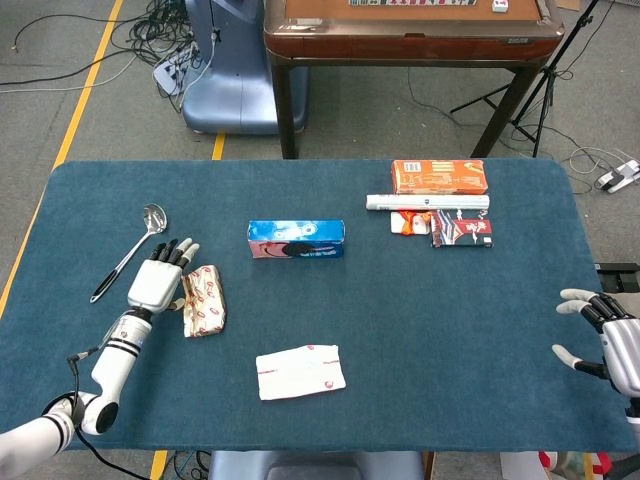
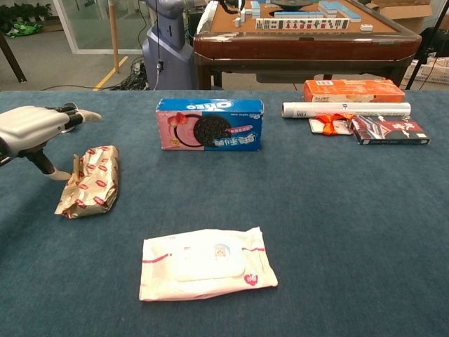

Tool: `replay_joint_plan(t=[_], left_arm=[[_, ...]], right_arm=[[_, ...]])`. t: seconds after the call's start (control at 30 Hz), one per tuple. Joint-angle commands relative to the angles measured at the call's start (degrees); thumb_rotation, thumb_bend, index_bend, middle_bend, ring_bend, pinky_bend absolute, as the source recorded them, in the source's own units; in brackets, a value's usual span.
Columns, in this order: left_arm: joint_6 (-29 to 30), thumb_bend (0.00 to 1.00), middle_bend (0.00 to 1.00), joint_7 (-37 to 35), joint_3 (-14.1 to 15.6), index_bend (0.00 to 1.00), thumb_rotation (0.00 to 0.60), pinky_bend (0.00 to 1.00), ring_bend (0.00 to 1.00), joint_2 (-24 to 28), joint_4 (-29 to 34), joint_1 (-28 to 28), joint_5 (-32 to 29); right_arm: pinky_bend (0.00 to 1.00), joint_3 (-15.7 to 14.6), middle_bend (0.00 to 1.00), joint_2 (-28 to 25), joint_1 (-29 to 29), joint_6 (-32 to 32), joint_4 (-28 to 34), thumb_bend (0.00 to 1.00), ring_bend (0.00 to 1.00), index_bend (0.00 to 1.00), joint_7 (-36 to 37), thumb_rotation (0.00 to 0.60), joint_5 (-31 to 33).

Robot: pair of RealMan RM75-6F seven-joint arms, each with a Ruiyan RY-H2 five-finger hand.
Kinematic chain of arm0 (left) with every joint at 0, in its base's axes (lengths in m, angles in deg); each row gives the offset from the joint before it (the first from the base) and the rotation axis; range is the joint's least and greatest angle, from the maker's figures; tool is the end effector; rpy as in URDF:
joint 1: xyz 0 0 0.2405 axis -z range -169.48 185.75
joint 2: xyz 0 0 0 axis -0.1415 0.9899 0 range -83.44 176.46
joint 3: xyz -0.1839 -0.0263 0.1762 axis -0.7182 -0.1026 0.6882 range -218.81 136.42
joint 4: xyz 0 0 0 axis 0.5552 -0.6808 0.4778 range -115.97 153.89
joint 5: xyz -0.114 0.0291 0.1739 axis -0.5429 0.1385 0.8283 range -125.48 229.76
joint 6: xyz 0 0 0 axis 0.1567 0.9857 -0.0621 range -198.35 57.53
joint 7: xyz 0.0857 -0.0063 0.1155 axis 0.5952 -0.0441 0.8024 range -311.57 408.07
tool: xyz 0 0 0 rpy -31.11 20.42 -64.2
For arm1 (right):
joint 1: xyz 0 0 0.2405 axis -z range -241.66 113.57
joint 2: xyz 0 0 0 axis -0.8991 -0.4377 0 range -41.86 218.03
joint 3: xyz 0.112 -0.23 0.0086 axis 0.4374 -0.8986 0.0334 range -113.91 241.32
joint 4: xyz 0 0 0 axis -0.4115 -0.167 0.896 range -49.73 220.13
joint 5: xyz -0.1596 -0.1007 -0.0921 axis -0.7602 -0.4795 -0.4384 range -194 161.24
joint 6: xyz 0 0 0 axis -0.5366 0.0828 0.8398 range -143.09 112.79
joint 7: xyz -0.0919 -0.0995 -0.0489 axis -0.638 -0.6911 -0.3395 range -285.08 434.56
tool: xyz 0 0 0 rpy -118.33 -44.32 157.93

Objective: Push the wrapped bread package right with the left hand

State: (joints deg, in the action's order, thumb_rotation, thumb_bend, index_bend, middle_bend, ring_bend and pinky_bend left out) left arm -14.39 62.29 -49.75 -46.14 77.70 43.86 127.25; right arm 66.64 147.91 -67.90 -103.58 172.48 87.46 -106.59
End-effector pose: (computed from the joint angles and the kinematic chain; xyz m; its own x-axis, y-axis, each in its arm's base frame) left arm -0.2563 0.3675 0.0081 0.6606 0.1223 0.7407 0.7410 -0.2649 -0.6171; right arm -0.3220 -0.1767 0.1958 0.3425 0.0462 0.9384 -0.9360 -0.0696 0.3451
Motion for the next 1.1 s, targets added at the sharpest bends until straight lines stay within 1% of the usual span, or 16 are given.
replay_joint_plan(t=[0.03, 0.6, 0.87, 1.1], left_arm=[[0.24, 0.0, 0.0, 0.53, 0.03, 0.0, 0.6, 0.08, 0.0, -0.4, 0.67, 0.31, 0.02], [2.94, 0.0, 0.0, 5.06, 0.36, 0.0, 0.6, 0.08, 0.0, -2.0, 7.1, 1.93, 1.47], [2.67, 0.0, 0.0, 7.03, 0.2, 0.0, 0.6, 0.08, 0.0, -3.65, 8.28, 2.89, 0.82], [3.44, 0.0, 0.0, 8.64, -0.56, 0.0, 0.6, 0.08, 0.0, -5.35, 8.74, 3.87, 0.53]], right_arm=[[0.62, 0.0, 0.31, -0.03, 0.03, -0.05, -0.03, 0.07, 0.27, 0.4, 0.07, 0.6, -0.03], [0.62, 0.09, 0.31, -0.23, 0.29, -0.57, -0.18, 0.07, 0.27, 0.4, 0.65, 0.6, -0.17], [0.62, 0.07, 0.31, -0.42, 0.39, -0.65, -0.16, 0.07, 0.27, 0.4, 0.88, 0.6, -0.23], [0.62, 0.03, 0.31, -0.61, 0.43, -0.62, -0.13, 0.07, 0.27, 0.4, 1.14, 0.6, -0.29]])
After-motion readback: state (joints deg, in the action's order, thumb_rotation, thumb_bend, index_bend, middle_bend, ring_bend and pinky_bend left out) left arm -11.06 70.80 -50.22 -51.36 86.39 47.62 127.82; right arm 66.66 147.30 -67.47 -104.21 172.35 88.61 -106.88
